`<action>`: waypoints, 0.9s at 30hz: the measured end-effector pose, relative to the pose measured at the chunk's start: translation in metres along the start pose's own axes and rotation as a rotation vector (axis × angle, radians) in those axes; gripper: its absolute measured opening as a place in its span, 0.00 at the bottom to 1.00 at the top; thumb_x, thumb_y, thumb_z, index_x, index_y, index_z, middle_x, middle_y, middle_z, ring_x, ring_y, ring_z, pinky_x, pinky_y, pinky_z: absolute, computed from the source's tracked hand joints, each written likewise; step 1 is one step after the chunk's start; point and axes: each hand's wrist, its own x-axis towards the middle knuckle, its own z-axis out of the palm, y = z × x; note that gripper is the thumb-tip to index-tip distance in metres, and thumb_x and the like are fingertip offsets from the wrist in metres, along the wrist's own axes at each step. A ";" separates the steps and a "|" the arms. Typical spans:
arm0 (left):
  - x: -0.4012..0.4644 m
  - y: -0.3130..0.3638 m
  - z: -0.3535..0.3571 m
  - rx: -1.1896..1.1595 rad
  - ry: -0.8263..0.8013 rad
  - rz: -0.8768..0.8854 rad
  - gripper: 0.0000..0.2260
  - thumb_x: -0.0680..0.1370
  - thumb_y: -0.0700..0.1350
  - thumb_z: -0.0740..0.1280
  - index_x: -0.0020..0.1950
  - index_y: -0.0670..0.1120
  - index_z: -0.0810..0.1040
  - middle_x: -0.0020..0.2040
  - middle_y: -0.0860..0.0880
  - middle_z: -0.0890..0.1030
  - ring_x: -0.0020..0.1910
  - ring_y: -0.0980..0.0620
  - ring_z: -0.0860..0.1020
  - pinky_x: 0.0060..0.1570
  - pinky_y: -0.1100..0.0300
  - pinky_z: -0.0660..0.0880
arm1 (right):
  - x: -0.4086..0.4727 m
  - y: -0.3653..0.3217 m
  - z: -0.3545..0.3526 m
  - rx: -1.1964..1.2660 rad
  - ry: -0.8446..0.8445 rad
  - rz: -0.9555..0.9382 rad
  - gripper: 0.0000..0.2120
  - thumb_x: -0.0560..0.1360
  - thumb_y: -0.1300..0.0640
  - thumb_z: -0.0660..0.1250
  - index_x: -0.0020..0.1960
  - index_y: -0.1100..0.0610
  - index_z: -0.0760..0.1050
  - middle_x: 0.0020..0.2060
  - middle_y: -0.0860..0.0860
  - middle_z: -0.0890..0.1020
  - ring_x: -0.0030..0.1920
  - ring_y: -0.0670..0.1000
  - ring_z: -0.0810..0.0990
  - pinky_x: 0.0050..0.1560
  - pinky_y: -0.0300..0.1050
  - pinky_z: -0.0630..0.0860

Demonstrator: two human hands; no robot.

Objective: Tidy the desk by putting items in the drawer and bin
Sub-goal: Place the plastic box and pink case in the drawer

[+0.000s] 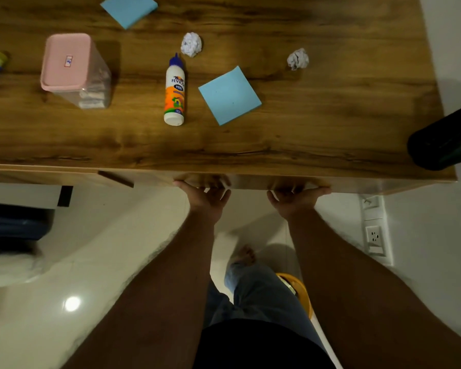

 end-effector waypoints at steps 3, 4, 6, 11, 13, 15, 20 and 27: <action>-0.001 0.000 -0.001 0.016 0.005 -0.006 0.49 0.67 0.79 0.46 0.78 0.48 0.56 0.75 0.41 0.65 0.71 0.38 0.67 0.71 0.41 0.63 | -0.002 -0.001 -0.001 -0.005 0.003 0.003 0.46 0.69 0.21 0.43 0.76 0.48 0.60 0.75 0.56 0.64 0.73 0.63 0.64 0.70 0.67 0.61; -0.001 0.001 -0.001 0.017 0.007 -0.005 0.49 0.68 0.79 0.46 0.78 0.47 0.56 0.75 0.41 0.65 0.72 0.39 0.67 0.71 0.41 0.62 | -0.003 -0.001 0.000 -0.011 0.003 0.003 0.46 0.69 0.21 0.42 0.76 0.48 0.59 0.75 0.56 0.63 0.73 0.63 0.64 0.70 0.66 0.61; -0.001 0.001 -0.001 0.012 0.009 -0.002 0.49 0.68 0.79 0.45 0.79 0.47 0.55 0.75 0.41 0.64 0.72 0.39 0.67 0.71 0.41 0.62 | -0.004 -0.001 0.000 -0.014 -0.005 0.000 0.45 0.69 0.21 0.42 0.77 0.48 0.58 0.76 0.55 0.63 0.74 0.63 0.63 0.71 0.66 0.61; -0.003 -0.001 -0.004 0.020 0.024 0.006 0.50 0.69 0.78 0.46 0.78 0.44 0.55 0.74 0.40 0.67 0.71 0.38 0.68 0.71 0.42 0.63 | 0.000 0.000 -0.005 -0.017 -0.008 0.008 0.46 0.69 0.20 0.42 0.76 0.48 0.60 0.75 0.56 0.64 0.73 0.63 0.65 0.69 0.65 0.63; -0.006 -0.005 -0.010 0.011 0.057 0.016 0.49 0.69 0.78 0.45 0.76 0.42 0.58 0.67 0.39 0.73 0.67 0.38 0.72 0.70 0.42 0.64 | -0.003 0.003 -0.012 -0.019 0.006 -0.004 0.46 0.68 0.20 0.42 0.76 0.48 0.60 0.74 0.55 0.66 0.72 0.63 0.66 0.69 0.66 0.63; -0.013 -0.012 -0.018 -0.006 0.069 0.018 0.48 0.69 0.78 0.45 0.73 0.43 0.63 0.61 0.39 0.76 0.62 0.39 0.76 0.70 0.41 0.65 | -0.010 0.007 -0.021 -0.014 0.020 -0.012 0.46 0.68 0.20 0.41 0.75 0.49 0.62 0.72 0.54 0.69 0.70 0.63 0.68 0.68 0.66 0.63; -0.033 -0.025 -0.041 -0.042 0.085 0.009 0.45 0.69 0.79 0.46 0.70 0.46 0.67 0.59 0.39 0.78 0.62 0.39 0.76 0.71 0.41 0.62 | -0.029 0.017 -0.049 -0.019 0.064 -0.010 0.48 0.67 0.20 0.40 0.71 0.49 0.68 0.66 0.56 0.75 0.63 0.64 0.74 0.60 0.63 0.72; -0.061 -0.030 -0.071 -0.173 0.132 -0.063 0.39 0.68 0.79 0.50 0.57 0.46 0.71 0.57 0.41 0.77 0.56 0.39 0.77 0.66 0.39 0.66 | -0.053 0.030 -0.084 -0.015 0.127 -0.049 0.45 0.68 0.20 0.41 0.63 0.51 0.74 0.57 0.58 0.80 0.58 0.63 0.77 0.57 0.61 0.73</action>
